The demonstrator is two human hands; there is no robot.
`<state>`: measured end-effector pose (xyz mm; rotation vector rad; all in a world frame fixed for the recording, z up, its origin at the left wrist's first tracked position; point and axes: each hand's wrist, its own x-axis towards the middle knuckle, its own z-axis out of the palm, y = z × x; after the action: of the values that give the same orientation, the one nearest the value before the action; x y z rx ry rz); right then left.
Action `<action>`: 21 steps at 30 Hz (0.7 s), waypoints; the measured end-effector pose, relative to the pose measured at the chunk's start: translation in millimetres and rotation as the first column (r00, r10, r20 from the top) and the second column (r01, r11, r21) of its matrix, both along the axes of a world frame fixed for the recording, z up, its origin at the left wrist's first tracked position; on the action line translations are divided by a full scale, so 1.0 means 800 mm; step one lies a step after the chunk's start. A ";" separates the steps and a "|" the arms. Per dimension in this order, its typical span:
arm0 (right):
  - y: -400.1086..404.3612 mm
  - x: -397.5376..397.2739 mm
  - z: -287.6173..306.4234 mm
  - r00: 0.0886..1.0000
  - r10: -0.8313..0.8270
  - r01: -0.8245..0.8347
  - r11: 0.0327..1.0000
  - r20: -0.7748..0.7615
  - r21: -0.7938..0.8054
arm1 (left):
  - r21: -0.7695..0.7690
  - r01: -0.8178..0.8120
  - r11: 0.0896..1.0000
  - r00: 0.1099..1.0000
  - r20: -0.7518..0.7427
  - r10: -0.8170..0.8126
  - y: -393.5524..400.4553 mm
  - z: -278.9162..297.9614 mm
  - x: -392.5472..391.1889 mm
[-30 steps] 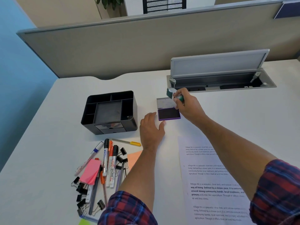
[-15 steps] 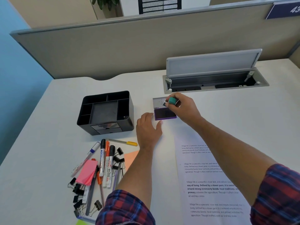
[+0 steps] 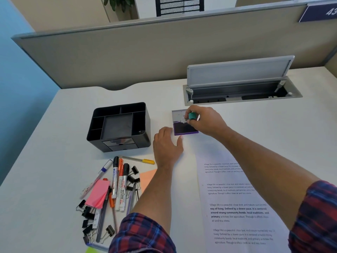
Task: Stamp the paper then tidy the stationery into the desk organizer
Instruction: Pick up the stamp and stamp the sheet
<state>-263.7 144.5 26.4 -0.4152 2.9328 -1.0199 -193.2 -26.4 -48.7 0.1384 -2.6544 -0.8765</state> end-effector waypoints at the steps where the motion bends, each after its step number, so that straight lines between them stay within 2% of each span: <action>1: -0.001 -0.002 0.000 1.000 0.010 -0.009 0.999 -0.003 0.054 | -0.001 -0.001 1.000 1.000 0.001 0.001 0.000 0.000 -0.001; 6: -0.006 -0.012 0.003 0.999 0.044 -0.046 0.968 0.016 0.245 | -0.044 0.004 0.999 1.000 -0.019 -0.005 0.002 0.000 0.000; 10: -0.009 -0.019 0.010 0.994 0.100 -0.083 0.947 -0.038 0.310 | -0.081 0.007 0.997 0.999 -0.036 -0.010 0.003 0.000 -0.001; 14: -0.015 -0.025 0.021 0.981 0.194 -0.180 0.907 0.003 0.379 | -0.098 0.007 0.995 1.000 -0.015 -0.008 0.003 -0.001 -0.002; 18: -0.024 -0.027 0.028 0.975 0.223 -0.197 0.850 0.005 0.488 | -0.135 0.008 0.991 1.000 -0.009 -0.009 0.003 -0.004 -0.004; 21: -0.031 -0.026 0.025 0.973 0.230 -0.209 0.859 0.012 0.467 | -0.175 0.011 0.984 1.000 -0.009 -0.013 0.003 -0.005 -0.005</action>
<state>-284.7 119.6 46.4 -0.7306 2.9359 -0.2620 -197.0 -24.2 -52.5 0.0750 -2.7098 -0.6412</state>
